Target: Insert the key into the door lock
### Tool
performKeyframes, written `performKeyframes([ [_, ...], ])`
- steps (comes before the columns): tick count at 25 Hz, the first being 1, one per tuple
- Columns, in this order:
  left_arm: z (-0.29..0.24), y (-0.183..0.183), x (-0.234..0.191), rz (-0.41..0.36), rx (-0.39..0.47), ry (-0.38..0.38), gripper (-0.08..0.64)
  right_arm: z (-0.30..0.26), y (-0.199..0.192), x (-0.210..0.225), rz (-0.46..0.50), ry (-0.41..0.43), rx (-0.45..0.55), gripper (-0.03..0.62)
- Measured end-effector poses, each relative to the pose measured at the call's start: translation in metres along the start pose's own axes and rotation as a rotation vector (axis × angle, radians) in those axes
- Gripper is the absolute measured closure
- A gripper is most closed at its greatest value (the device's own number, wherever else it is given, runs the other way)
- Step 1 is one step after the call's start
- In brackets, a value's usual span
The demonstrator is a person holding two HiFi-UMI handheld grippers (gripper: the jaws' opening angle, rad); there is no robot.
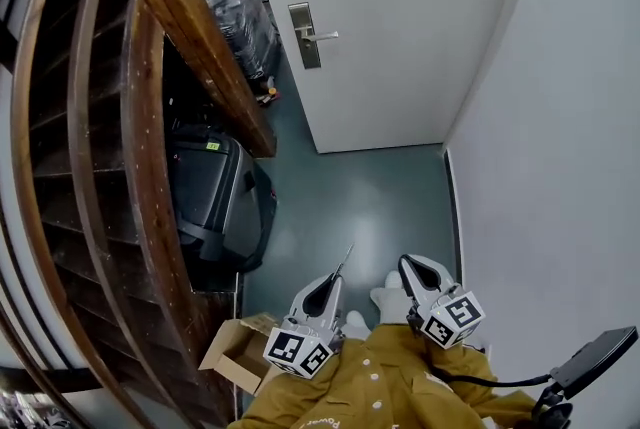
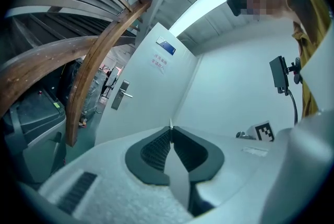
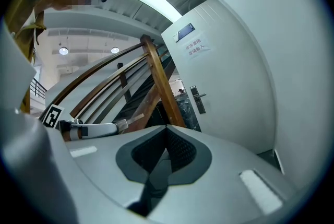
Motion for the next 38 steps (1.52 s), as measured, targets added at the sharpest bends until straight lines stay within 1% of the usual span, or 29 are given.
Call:
performKeyframes([
  [4, -0.024, 0.010, -0.017, 0.005, -0.003, -0.005, 0.537, -0.021, 0.011, 0.020, 0.003, -0.027, 0.002, 0.586],
  [8, -0.061, 0.021, -0.035, -0.002, 0.000, 0.000, 0.537, -0.053, 0.023, 0.052, -0.005, -0.035, 0.010, 0.588],
  [14, -0.145, 0.049, -0.059, -0.029, 0.018, 0.028, 0.537, -0.116, 0.065, 0.119, -0.006, 0.008, 0.026, 0.586],
  [20, -0.231, 0.070, -0.059, -0.038, 0.032, 0.047, 0.537, -0.159, 0.110, 0.183, -0.004, 0.071, 0.020, 0.588],
  [23, -0.260, 0.073, -0.061, -0.035, 0.038, 0.068, 0.537, -0.175, 0.122, 0.208, -0.013, 0.092, 0.016, 0.588],
  [31, -0.298, 0.082, -0.088, -0.017, 0.037, 0.139, 0.537, -0.216, 0.130, 0.243, -0.050, 0.120, -0.023, 0.588],
  [35, -0.320, 0.091, -0.113, 0.000, 0.043, 0.159, 0.537, -0.251, 0.137, 0.257, -0.050, 0.131, -0.045, 0.586],
  [38, -0.340, 0.101, -0.139, 0.010, 0.049, 0.159, 0.537, -0.284, 0.143, 0.266, -0.042, 0.134, -0.055, 0.588],
])
Point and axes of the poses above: the fingertips, and each gripper's own axes: z backward along the fingers, x to its right, y out of its top, the point moved 10 cm from there along z, backward along the fingers, and after that the axes turned 3 degrees about x, right-handed, at the moved point
